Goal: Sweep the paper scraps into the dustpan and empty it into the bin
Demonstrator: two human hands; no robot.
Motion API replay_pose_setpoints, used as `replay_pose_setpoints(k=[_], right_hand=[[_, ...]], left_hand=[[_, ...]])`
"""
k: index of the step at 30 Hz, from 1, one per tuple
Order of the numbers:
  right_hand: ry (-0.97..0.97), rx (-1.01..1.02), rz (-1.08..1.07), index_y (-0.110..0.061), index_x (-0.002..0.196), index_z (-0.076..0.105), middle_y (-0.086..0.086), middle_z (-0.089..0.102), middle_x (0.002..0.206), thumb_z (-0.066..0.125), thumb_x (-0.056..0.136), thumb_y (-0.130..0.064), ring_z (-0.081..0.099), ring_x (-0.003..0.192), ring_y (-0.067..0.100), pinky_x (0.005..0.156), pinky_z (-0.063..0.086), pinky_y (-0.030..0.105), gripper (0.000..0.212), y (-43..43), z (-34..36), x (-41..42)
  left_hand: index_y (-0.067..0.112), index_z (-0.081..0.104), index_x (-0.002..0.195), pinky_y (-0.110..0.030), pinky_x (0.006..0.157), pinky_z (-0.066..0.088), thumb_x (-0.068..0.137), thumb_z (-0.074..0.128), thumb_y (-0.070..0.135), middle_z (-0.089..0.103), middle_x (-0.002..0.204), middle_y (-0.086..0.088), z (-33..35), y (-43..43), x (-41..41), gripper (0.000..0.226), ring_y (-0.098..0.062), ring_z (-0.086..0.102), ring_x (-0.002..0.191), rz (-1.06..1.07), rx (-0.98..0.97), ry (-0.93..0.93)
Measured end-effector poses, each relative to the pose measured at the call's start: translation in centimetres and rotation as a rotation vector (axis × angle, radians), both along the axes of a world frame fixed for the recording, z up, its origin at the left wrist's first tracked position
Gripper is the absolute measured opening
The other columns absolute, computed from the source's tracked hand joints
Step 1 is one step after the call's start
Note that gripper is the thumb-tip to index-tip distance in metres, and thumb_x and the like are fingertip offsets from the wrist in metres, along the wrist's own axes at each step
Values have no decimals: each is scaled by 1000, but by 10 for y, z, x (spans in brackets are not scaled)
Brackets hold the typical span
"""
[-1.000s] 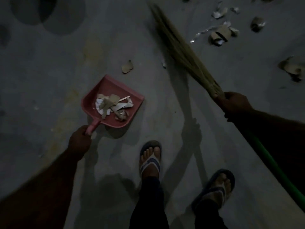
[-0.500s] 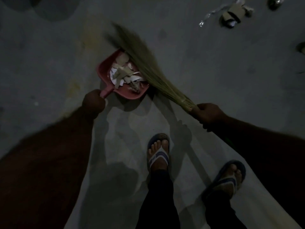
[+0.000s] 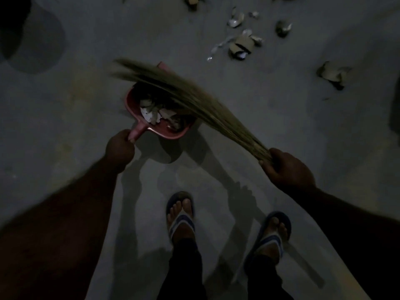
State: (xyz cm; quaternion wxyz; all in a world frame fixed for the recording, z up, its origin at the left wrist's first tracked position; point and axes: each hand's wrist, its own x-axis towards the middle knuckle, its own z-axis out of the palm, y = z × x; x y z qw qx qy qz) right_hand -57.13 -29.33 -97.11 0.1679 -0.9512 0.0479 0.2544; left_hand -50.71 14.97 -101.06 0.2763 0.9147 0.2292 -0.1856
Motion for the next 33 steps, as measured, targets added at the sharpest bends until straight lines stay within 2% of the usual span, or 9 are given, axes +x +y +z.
replay_pose_setpoints(k=[5,8,10,12,17,21,23,27,33], right_hand=[[-75,-1,-116,-23,114,59,5,65,93,53,96,-53,63,83,30,60,43,32,35,-54,16,-10],[-68,47,-175,-26,106,60,0,62,81,50,95,-56,63,74,28,56,40,30,34,-79,34,-9],[-49,67,-226,-25,101,59,1,64,79,48,95,-57,63,73,28,56,45,33,34,-94,48,-2],[-45,67,-308,-24,99,60,5,66,82,50,95,-57,64,76,29,60,50,35,35,-113,61,8],[-9,143,-581,-24,106,64,9,70,97,47,92,-65,66,87,32,75,56,41,46,-180,75,30],[-19,100,-768,-22,102,65,12,70,95,43,82,-73,68,82,35,70,60,47,59,-254,72,38],[-20,69,-814,-17,99,67,16,69,92,46,84,-69,69,78,36,63,61,47,59,-294,67,45],[28,29,-902,-7,99,69,17,69,81,52,91,-61,67,58,28,44,53,29,57,-360,43,60],[207,12,-845,-4,111,65,18,63,80,58,92,-56,63,60,31,52,56,33,56,-367,-4,77]], left_hand=[[13,64,111,-48,82,54,89,49,9,65,104,-18,19,-64,23,27,-37,62,94,9,-92,-22],[13,64,110,-46,78,53,89,50,7,66,102,-18,40,-103,33,26,-38,63,93,-3,-142,-16],[12,64,110,-42,78,52,90,50,9,67,104,-17,57,-129,41,25,-36,62,94,-53,-135,-12],[11,64,112,-36,77,47,91,50,8,68,105,-16,71,-159,51,26,-33,62,94,-125,-97,-16],[7,64,114,-39,80,46,91,50,5,67,108,-21,83,-253,79,28,-38,61,98,-288,-34,-35],[7,64,113,-40,83,47,90,49,6,66,109,-22,66,-332,87,27,-39,60,100,-319,-49,17],[8,64,111,-42,83,48,89,49,7,66,107,-22,47,-363,89,26,-40,60,100,-347,-36,30],[10,64,111,-44,87,49,89,48,10,65,109,-21,-4,-395,90,27,-41,60,102,-411,43,102],[10,61,106,-45,87,48,83,50,6,64,106,-22,-60,-393,107,26,-43,59,102,-507,208,107]])
